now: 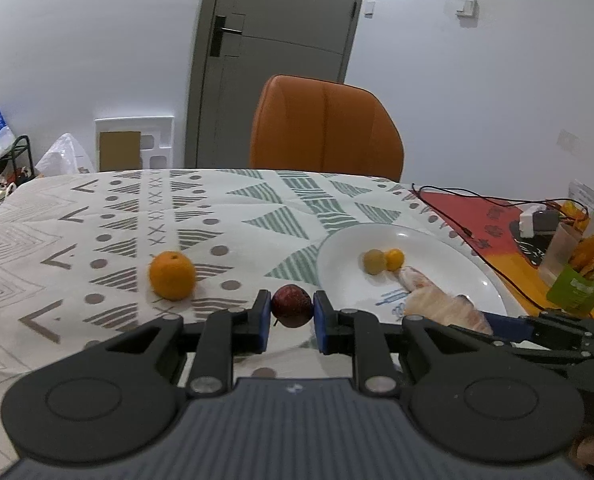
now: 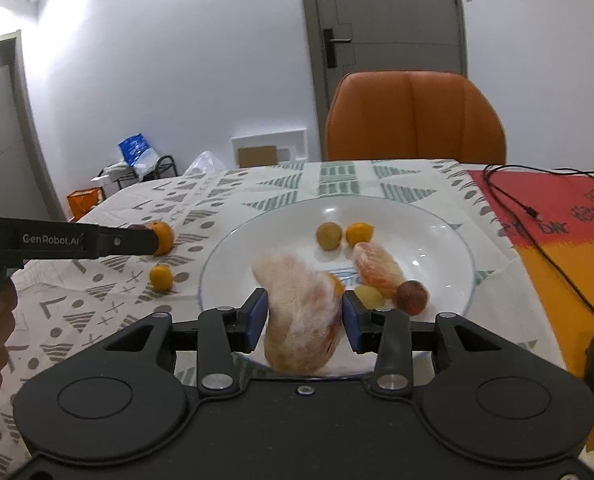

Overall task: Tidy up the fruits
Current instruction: 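Move both held fruits over the white plate and open both tools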

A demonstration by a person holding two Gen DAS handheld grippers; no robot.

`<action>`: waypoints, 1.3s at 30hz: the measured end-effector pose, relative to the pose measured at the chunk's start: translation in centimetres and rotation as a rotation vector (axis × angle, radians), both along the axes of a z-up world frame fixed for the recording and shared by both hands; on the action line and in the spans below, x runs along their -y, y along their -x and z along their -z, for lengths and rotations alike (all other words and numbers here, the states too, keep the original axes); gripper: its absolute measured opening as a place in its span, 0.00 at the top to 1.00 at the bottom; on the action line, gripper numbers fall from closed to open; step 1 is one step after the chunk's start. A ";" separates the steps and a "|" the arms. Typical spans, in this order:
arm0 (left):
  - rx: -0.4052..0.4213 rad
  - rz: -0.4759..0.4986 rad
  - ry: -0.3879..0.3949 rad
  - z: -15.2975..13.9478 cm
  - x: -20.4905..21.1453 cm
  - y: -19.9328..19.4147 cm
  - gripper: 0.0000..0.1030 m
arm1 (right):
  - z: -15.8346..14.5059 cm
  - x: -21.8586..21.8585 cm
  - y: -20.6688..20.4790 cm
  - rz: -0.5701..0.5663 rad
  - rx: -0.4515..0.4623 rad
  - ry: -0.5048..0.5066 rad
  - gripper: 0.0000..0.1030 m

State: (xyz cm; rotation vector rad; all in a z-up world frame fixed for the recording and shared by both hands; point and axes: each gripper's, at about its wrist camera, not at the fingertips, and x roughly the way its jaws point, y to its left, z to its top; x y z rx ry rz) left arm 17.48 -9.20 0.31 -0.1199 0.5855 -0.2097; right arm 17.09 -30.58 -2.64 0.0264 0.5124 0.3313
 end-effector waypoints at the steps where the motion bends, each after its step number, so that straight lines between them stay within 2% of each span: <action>1: -0.001 0.005 0.000 0.0 0.2 -0.1 0.80 | 0.0 0.2 0.0 0.010 0.004 0.000 0.58; 17: 0.007 0.082 -0.019 -0.3 4.3 -0.9 0.80 | -0.3 3.6 0.6 0.080 0.013 -0.035 0.55; 24: 0.007 0.081 -0.001 -0.5 4.5 -1.1 0.77 | -0.4 3.5 0.8 0.086 0.011 -0.031 0.54; 29: -0.003 0.070 -0.009 -0.4 3.7 -1.0 0.75 | -0.5 2.9 1.0 0.080 0.017 -0.030 0.48; 32: -0.021 0.042 -0.011 -0.3 2.9 -1.0 0.67 | -0.5 2.6 1.1 0.074 0.016 -0.040 0.46; 34: -0.017 0.015 -0.019 -0.3 2.3 -0.8 0.52 | -0.5 2.4 1.1 0.069 0.015 -0.043 0.45; 37: -0.008 -0.029 -0.029 -0.3 1.2 -0.5 0.35 | -0.5 2.0 1.3 0.062 0.018 -0.044 0.40; 39: -0.006 -0.052 -0.030 -0.4 0.5 -0.4 0.32 | -0.7 1.7 1.4 0.057 0.023 -0.047 0.37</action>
